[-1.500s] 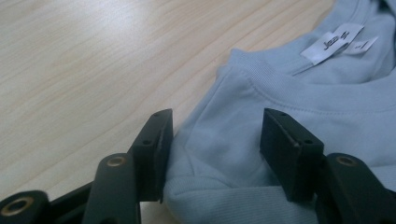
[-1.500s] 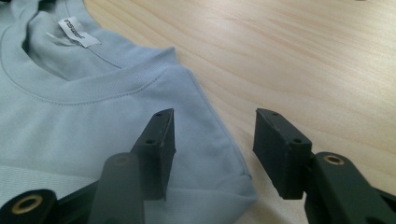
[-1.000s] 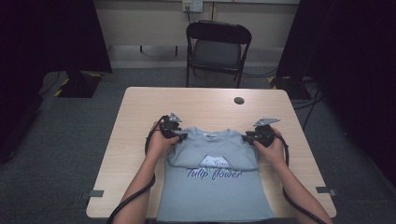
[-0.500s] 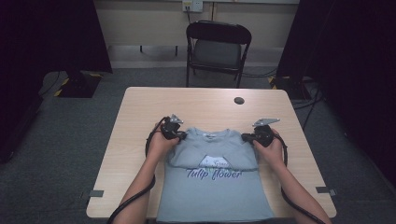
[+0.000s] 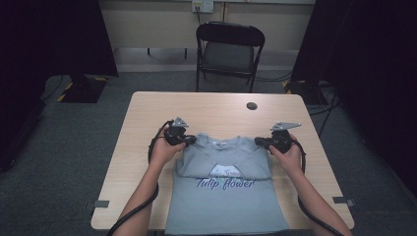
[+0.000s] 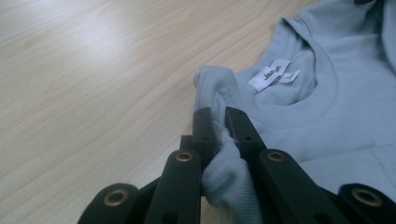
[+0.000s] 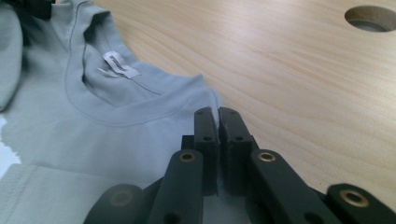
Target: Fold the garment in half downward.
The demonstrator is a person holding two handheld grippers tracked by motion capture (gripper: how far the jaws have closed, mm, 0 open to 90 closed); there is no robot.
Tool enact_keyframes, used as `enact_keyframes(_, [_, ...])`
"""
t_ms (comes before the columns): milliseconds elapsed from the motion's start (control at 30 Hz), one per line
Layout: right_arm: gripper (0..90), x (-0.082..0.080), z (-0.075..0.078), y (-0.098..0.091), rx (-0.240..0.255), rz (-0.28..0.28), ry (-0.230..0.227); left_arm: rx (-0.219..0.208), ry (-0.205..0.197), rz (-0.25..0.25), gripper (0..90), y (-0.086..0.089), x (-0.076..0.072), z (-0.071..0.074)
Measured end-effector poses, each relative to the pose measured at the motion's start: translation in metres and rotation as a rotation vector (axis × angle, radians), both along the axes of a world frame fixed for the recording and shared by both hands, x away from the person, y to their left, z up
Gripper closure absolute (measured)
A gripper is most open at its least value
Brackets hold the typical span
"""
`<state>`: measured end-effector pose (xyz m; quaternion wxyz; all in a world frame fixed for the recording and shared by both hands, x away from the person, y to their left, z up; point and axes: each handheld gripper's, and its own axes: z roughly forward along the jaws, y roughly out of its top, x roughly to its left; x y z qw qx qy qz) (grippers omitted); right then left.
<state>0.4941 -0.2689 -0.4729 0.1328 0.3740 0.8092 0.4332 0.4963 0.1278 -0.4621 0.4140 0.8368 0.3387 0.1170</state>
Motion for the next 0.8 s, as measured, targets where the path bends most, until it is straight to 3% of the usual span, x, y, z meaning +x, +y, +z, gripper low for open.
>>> enact_keyframes(200, [87.4, -0.013, 0.014, 0.001, 0.000, 0.039, -0.025, -0.035, -0.017, -0.020, 83.2, 0.002, -0.010, 0.010])
enact_keyframes(500, [87.6, -0.040, 0.033, -0.006, 0.047, 0.097, -0.065, -0.093, -0.026, -0.056, 83.0, 0.007, -0.030, 0.021])
enact_keyframes(800, [87.7, -0.066, 0.033, -0.012, 0.069, 0.154, -0.056, -0.098, -0.022, -0.092, 83.0, 0.009, -0.056, 0.018])
